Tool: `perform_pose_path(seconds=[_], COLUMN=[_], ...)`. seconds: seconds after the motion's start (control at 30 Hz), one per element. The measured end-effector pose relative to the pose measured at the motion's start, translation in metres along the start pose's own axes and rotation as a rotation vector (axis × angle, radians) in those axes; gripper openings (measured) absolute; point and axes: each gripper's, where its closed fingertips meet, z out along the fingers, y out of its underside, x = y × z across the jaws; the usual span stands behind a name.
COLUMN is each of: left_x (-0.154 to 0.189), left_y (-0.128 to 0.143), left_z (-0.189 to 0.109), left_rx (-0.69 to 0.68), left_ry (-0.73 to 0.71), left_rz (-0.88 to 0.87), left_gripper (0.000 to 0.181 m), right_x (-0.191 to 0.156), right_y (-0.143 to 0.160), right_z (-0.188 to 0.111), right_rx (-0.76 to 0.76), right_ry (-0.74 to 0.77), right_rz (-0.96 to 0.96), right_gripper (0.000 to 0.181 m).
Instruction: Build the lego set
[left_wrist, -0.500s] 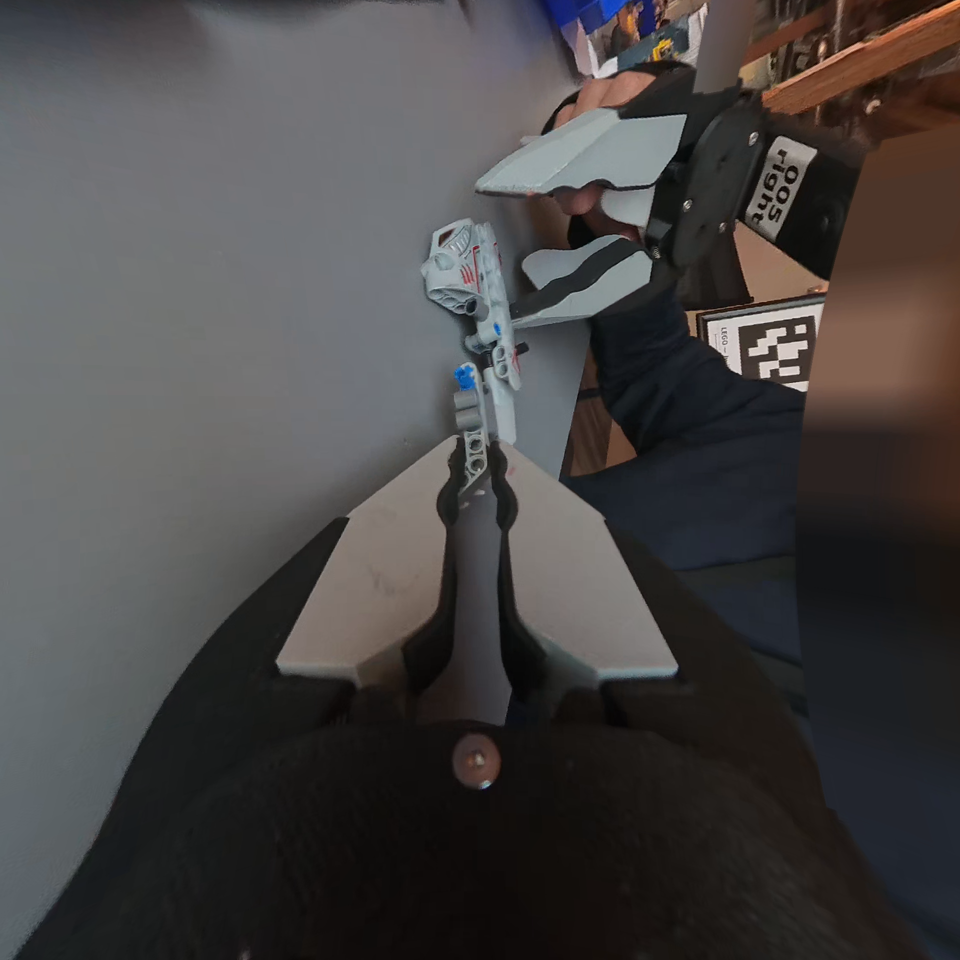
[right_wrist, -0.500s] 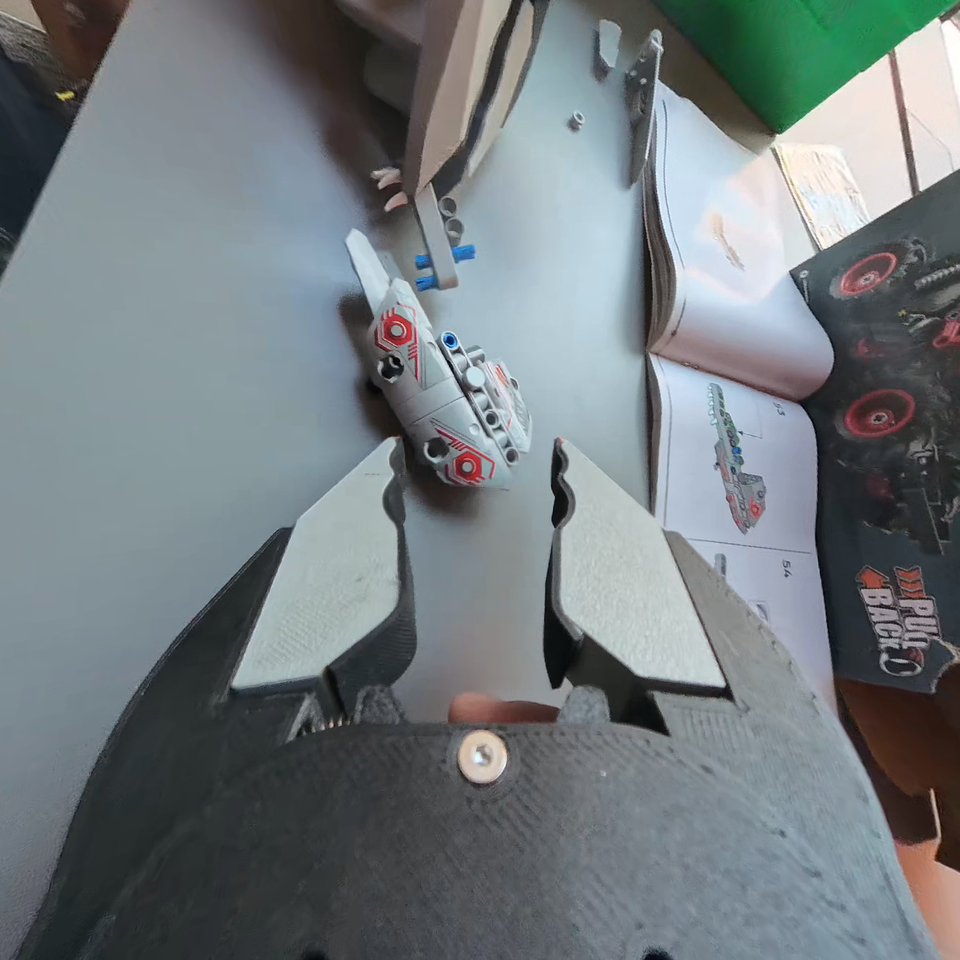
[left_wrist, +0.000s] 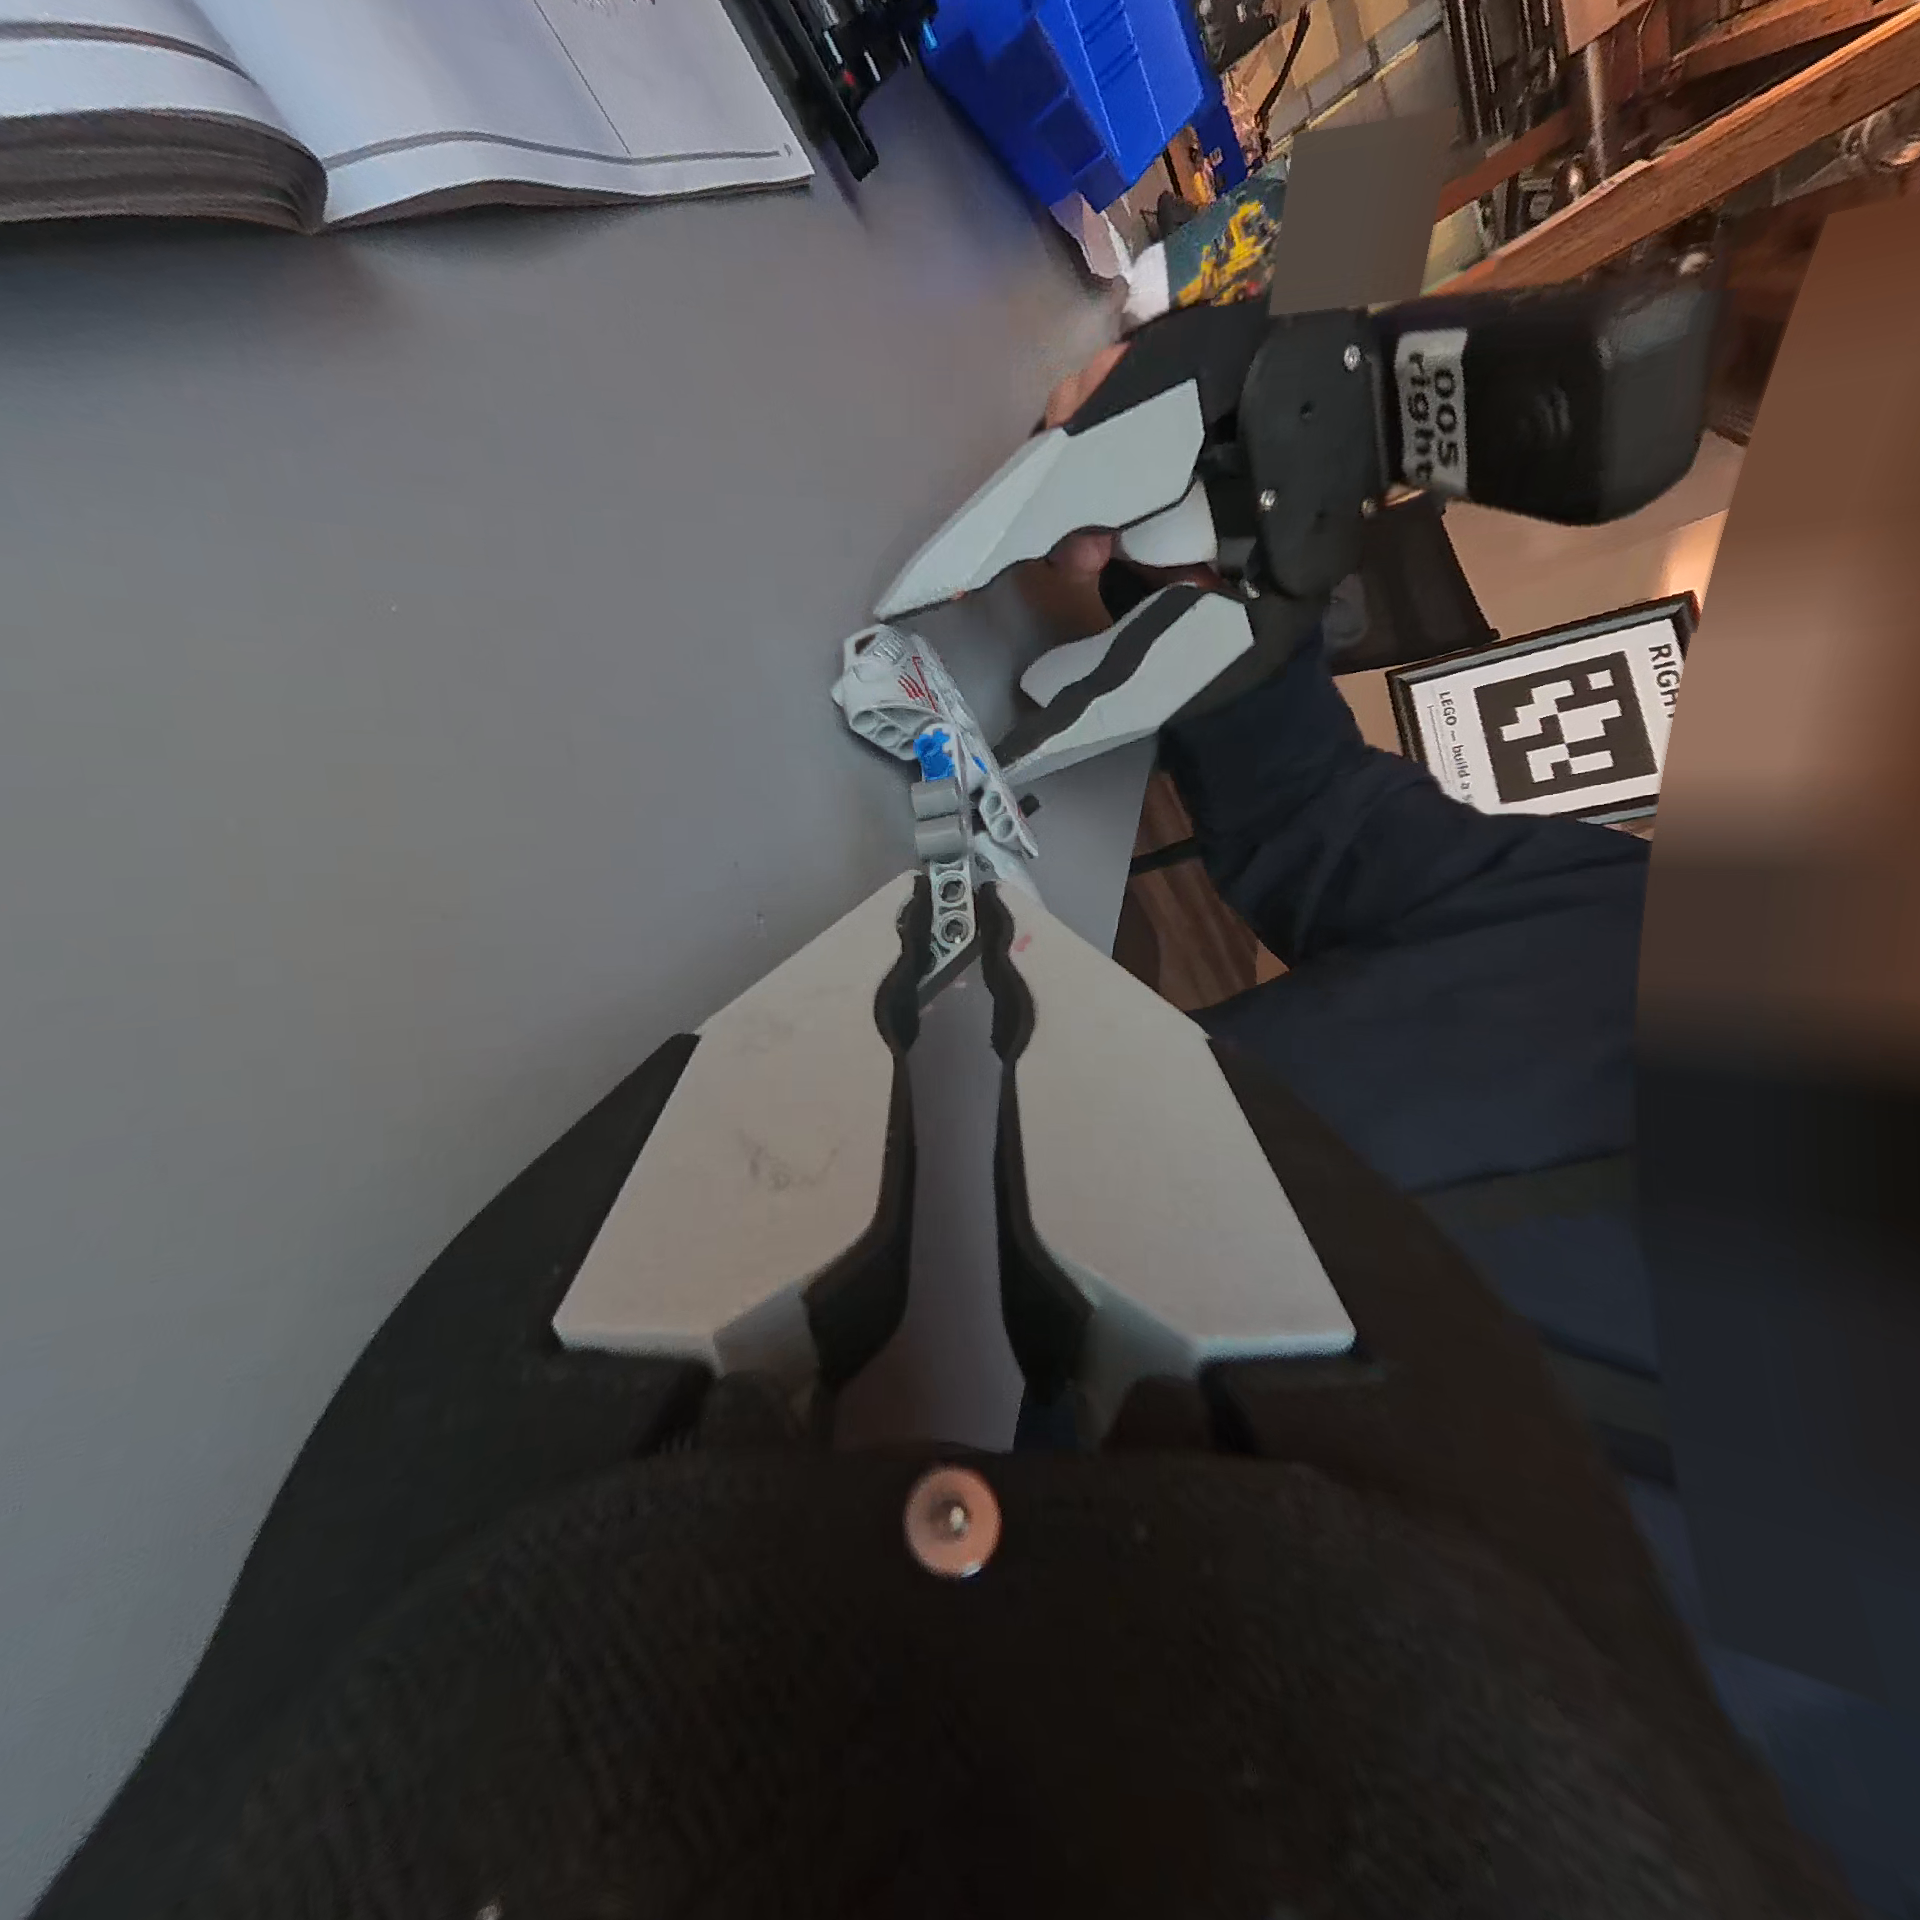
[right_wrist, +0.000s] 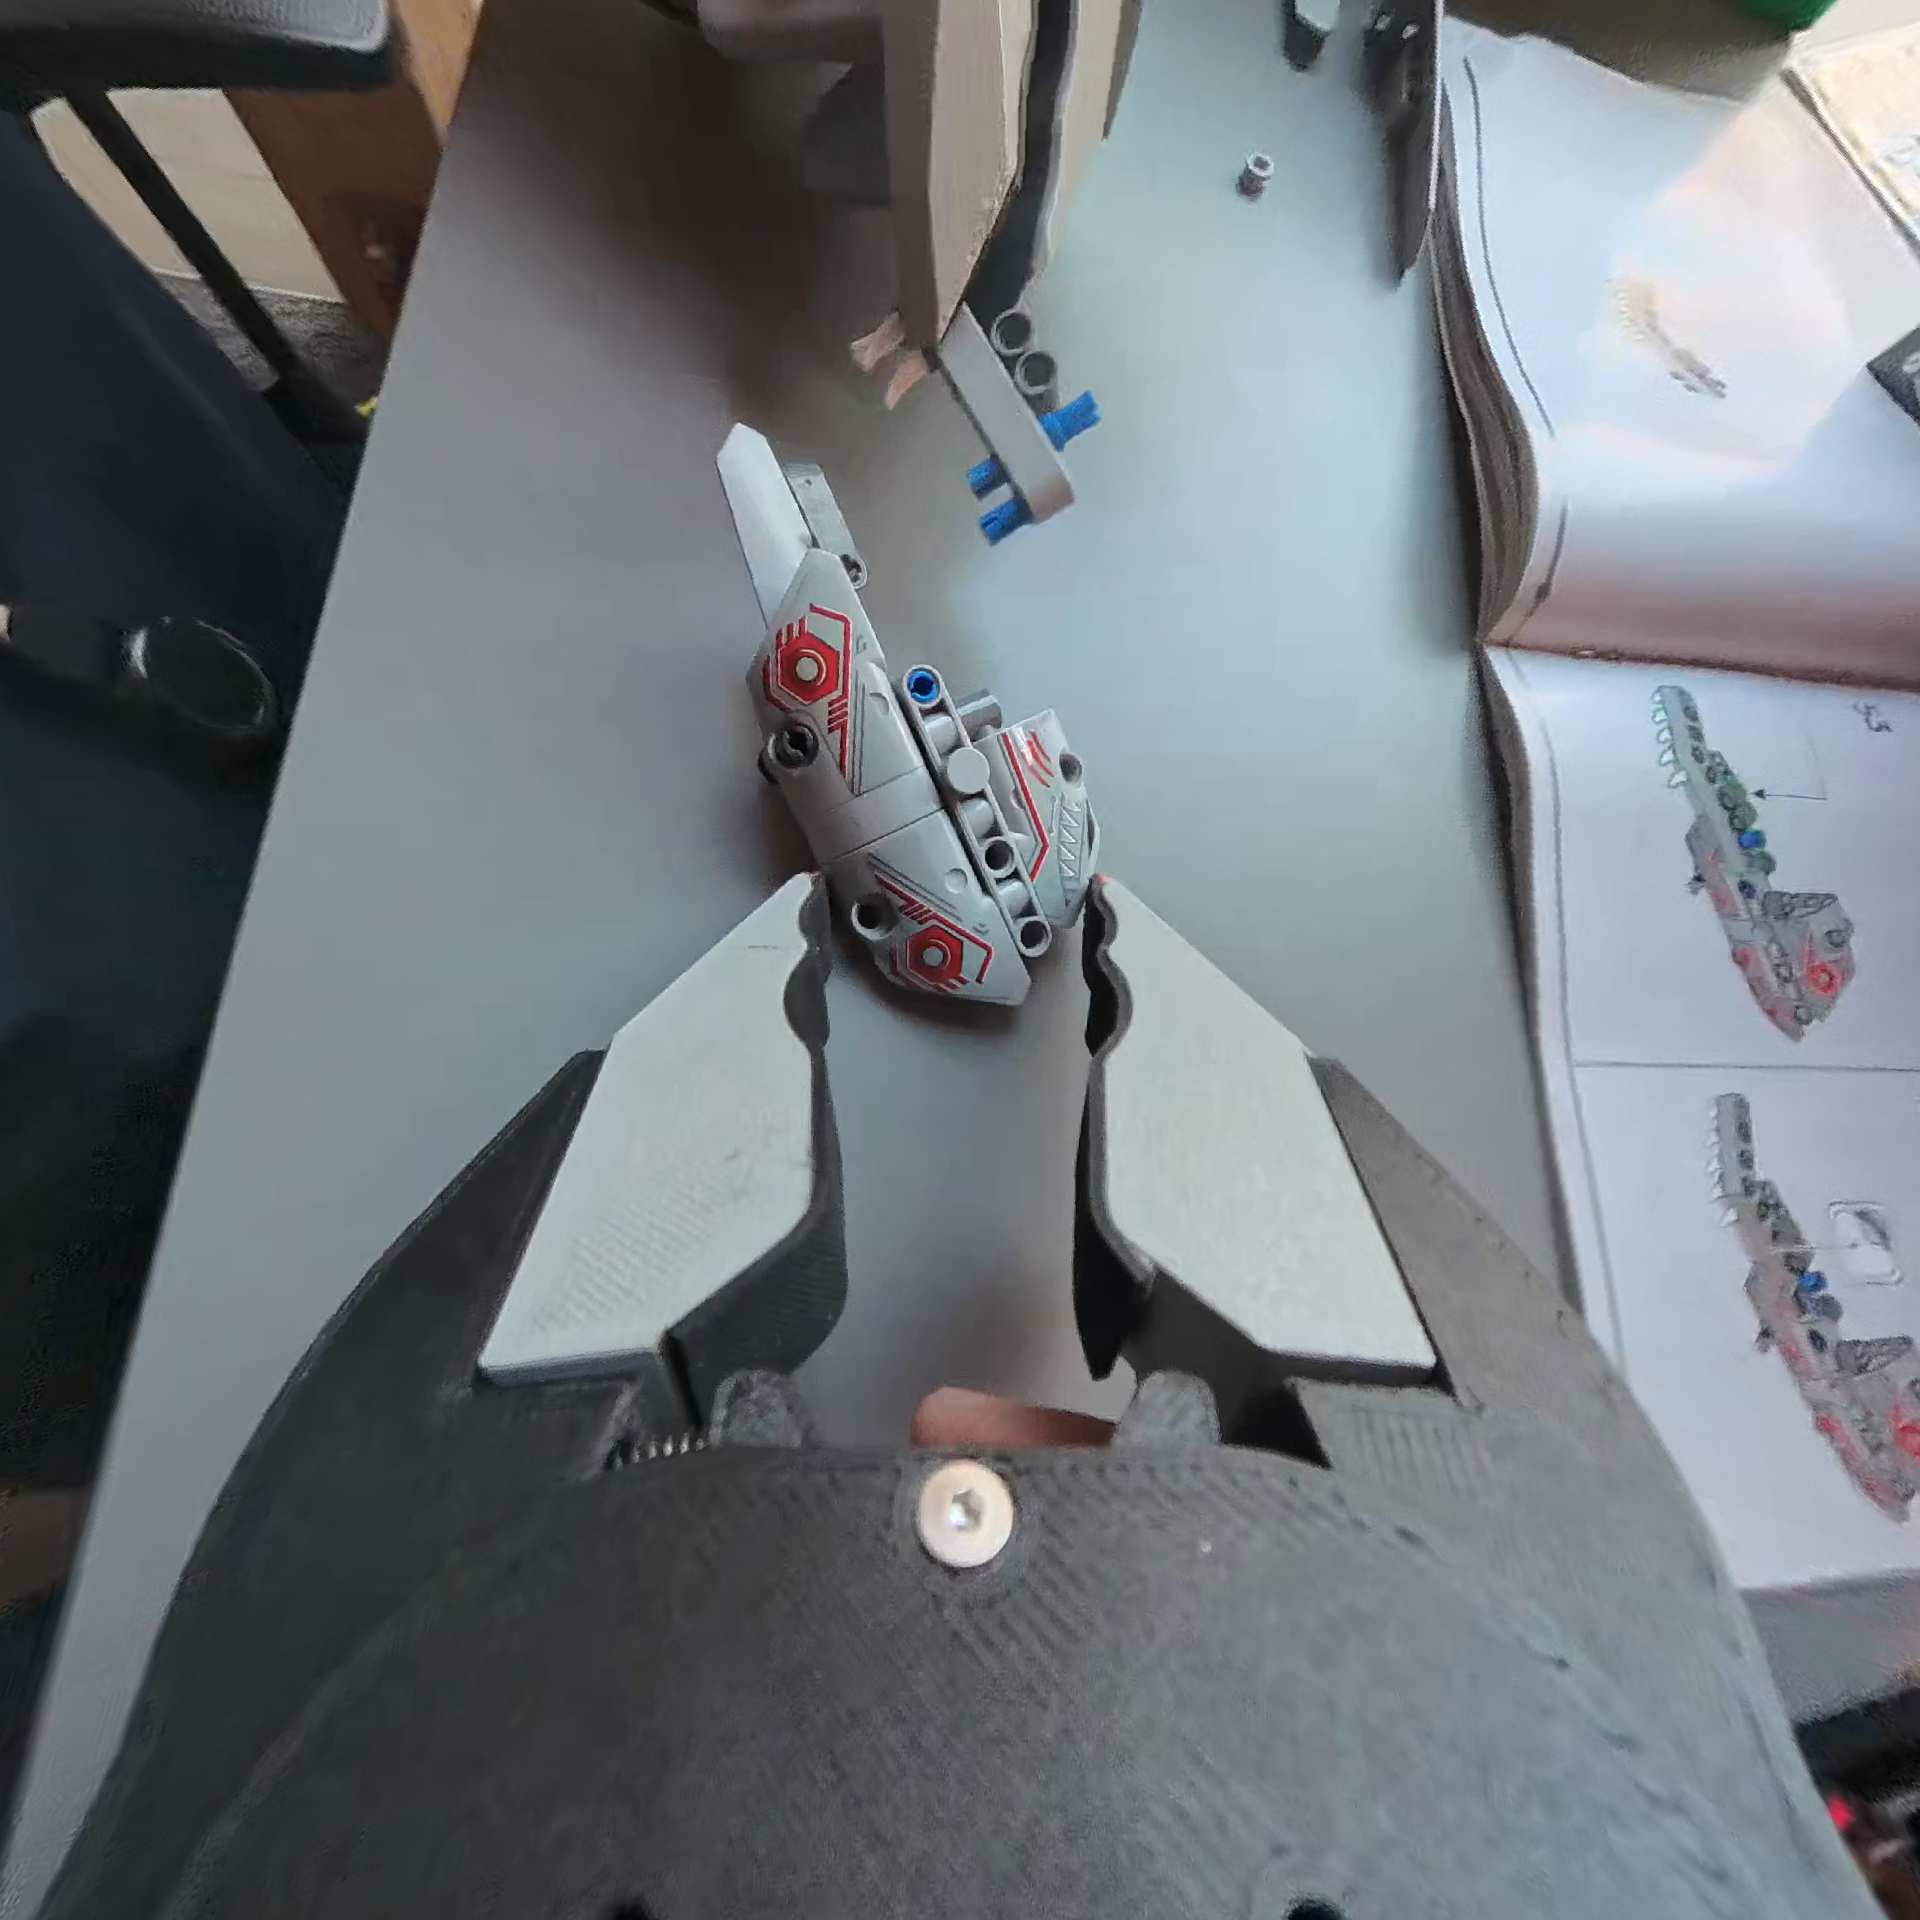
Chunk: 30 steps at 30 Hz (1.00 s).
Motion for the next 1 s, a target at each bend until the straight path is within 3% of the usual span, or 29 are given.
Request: perform_pose_path(seconds=[0.03,0.17,0.27,0.47,0.6,0.73,0.87,1.0], left_x=[0.001,0.008,0.015,0.021,0.024,0.017,-0.009,-0.019], left_y=[0.0,0.002,-0.004,-0.001,0.004,0.004,0.009,0.011], left_z=[-0.002,-0.007,-0.004,0.01,0.013,0.003,-0.016,-0.025], left_rx=[0.0,-0.028,-0.034,-0.067,-0.074,-0.069,-0.098,-0.101], left_ry=[-0.001,-0.003,-0.013,0.015,0.024,-0.047,-0.198,-0.166], left_rz=[0.005,0.054,0.119,0.133,0.142,0.205,0.266,0.183], left_gripper=[0.006,0.006,0.006,0.006,0.006,0.006,0.006,0.006], right_x=[-0.004,-0.02,-0.015,0.004,-0.001,-0.007,-0.023,-0.019], right_y=[0.0,-0.003,-0.013,-0.056,-0.067,-0.046,-0.019,-0.003], right_z=[-0.001,-0.008,-0.021,-0.026,-0.005,0.003,-0.006,0.001], right_rx=[-0.009,-0.062,-0.009,0.207,0.213,0.061,-0.058,-0.12], right_ry=[0.022,0.116,0.158,0.09,-0.034,-0.101,-0.087,-0.016], right_rz=[0.021,-0.01,-0.041,0.043,0.052,0.076,0.087,0.02], right_gripper=[0.046,0.053,0.054,0.05,0.051,0.049,0.071,0.08])
